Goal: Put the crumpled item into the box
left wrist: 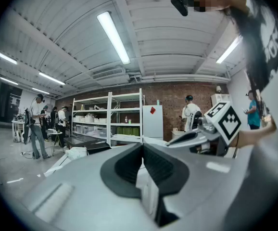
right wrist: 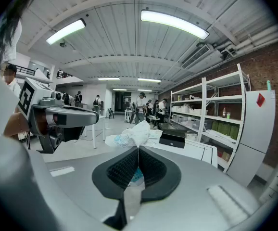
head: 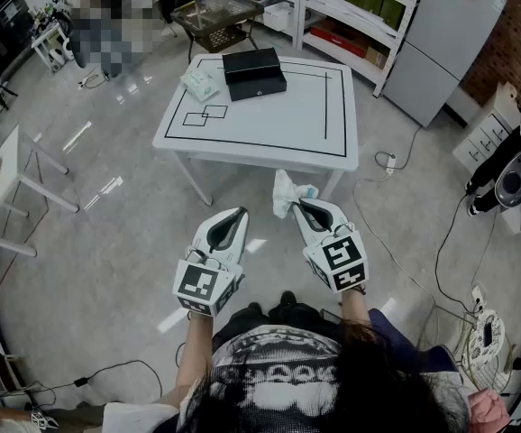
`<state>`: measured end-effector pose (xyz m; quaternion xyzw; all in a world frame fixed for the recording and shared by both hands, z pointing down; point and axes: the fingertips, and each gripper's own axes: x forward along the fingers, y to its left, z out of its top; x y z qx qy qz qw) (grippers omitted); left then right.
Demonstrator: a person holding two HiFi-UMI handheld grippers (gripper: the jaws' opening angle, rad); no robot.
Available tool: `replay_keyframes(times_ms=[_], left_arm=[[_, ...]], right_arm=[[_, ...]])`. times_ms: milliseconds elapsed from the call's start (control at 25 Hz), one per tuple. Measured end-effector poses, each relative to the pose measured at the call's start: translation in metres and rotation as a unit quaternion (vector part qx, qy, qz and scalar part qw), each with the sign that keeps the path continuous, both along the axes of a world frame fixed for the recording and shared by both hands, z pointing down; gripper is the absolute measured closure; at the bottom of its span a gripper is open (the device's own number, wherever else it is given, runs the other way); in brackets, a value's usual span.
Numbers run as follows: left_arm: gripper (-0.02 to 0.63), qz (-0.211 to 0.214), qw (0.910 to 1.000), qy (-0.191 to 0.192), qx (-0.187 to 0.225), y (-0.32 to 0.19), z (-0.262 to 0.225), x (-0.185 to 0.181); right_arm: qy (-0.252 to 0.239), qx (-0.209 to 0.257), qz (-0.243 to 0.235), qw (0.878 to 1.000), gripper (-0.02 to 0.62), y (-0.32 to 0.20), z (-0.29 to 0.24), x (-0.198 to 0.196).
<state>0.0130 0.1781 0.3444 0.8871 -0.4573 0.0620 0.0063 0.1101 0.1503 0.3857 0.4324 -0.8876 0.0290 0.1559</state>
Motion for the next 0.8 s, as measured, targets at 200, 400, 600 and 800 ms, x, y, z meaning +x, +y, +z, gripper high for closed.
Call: replay_keyframes(times_ms=[200,400,600,800], left_arm=[[0.606,-0.008,1.0000,-0.003,0.003,-0.015,0.004,0.003],[0.606,-0.022,0.9997,-0.009,0.007,-0.032,0.010,0.009],[0.606,-0.043,0.9989,-0.015,0.009,-0.043,0.012,0.017],[0.606,-0.058,0.9982,-0.018,0.002,-0.050,0.019,0.028]], right_arm=[[0.015,0.002,-0.015,1.000,0.588,-0.013,0.009,0.009],[0.020,0.006,-0.034,0.999,0.588,-0.031,0.017,0.021],[0.018,0.005,-0.052,0.998,0.588,-0.043,0.021,0.030],[0.013,-0.001,-0.067,0.998,0.586,-0.052,0.029,0.038]])
